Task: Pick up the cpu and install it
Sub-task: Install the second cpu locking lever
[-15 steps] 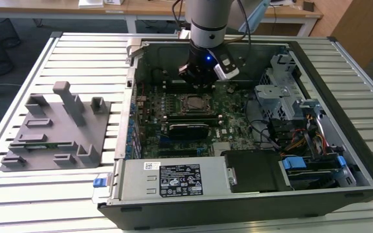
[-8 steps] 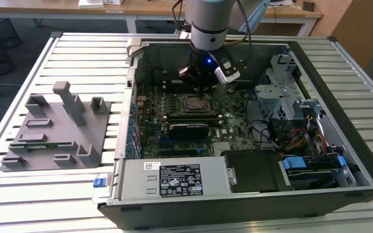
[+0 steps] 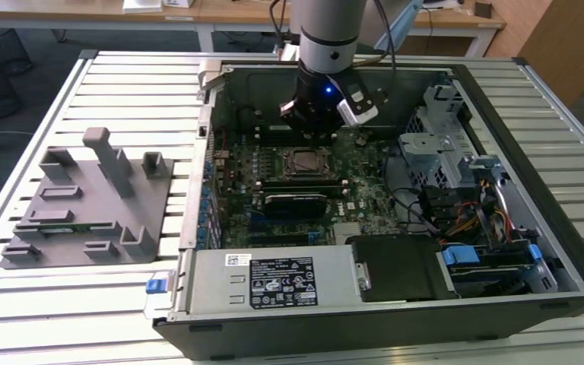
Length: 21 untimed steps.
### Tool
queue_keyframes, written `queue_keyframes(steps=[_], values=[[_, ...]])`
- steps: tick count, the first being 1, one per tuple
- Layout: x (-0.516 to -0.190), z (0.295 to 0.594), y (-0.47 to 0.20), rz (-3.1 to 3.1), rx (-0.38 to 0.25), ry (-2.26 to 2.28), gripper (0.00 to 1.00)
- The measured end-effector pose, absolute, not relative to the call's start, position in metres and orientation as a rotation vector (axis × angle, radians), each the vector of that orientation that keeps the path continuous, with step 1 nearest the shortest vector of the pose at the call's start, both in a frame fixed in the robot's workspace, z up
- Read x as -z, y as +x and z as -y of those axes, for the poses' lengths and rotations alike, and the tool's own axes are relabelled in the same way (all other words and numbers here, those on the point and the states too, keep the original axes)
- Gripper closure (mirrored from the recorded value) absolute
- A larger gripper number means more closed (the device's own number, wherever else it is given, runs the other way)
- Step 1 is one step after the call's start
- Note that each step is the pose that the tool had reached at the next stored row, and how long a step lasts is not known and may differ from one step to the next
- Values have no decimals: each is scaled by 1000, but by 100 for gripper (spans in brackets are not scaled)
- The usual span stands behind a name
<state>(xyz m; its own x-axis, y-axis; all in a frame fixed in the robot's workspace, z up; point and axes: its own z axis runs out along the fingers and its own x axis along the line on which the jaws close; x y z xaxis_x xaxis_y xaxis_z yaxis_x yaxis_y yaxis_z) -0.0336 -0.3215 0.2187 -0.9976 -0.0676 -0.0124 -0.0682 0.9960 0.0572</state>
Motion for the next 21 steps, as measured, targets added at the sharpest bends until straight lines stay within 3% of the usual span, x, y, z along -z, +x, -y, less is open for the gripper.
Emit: queue_keyframes(steps=[21], values=[[-223, 344, -34, -3129, -86, -106, 89]])
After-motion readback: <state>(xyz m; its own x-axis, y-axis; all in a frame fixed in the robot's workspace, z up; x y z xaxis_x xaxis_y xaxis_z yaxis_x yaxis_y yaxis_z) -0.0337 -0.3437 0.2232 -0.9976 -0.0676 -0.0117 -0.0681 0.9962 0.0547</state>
